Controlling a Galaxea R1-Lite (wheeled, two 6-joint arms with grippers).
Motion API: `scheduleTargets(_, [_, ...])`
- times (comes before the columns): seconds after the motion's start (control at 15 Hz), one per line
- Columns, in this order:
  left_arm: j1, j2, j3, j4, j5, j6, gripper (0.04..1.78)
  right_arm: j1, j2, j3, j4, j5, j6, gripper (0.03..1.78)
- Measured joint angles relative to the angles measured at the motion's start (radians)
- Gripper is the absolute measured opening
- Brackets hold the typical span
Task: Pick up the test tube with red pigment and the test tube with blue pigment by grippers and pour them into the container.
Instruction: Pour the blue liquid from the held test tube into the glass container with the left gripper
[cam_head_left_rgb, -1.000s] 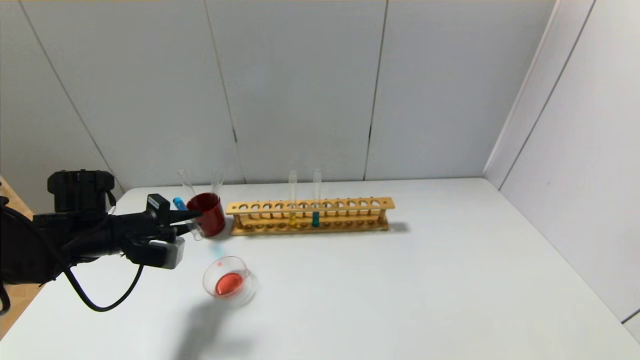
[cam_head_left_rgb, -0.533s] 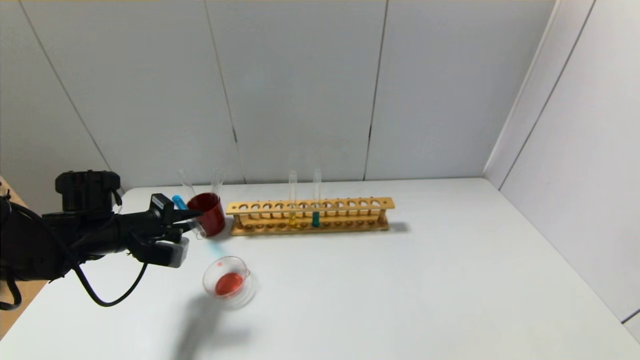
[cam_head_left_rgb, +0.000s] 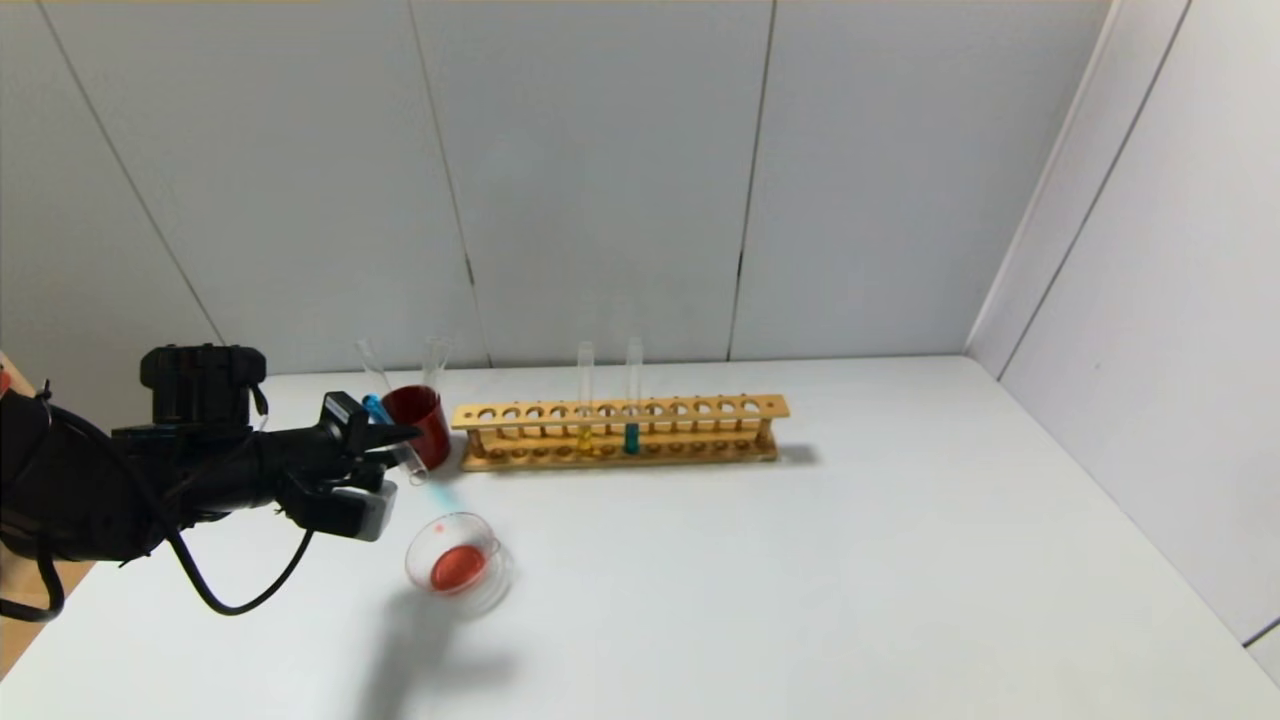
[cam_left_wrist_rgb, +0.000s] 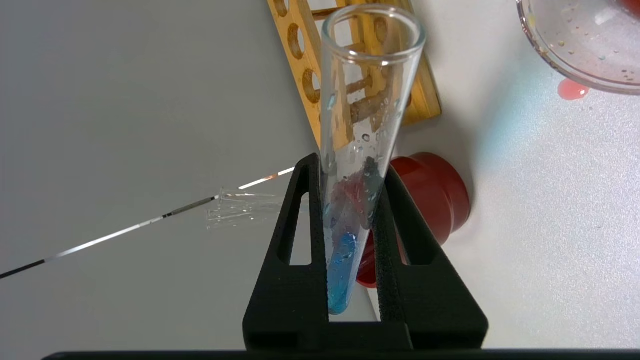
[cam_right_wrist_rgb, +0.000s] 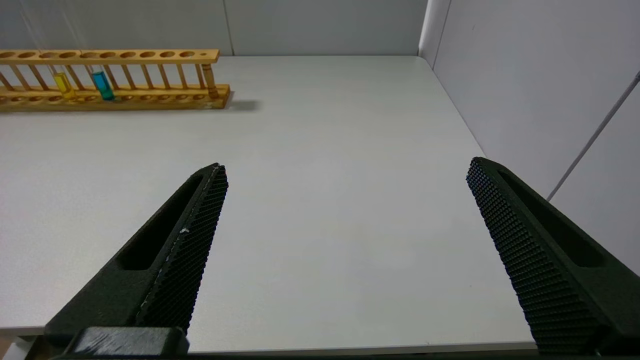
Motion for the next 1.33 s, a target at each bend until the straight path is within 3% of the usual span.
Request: scheduleTargets(1.33, [-0.028,0.019,-0.004,-0.009,0.016,0.045,0.31,0.0,0.0,0.0,0.0,0.0,0.0,1.75])
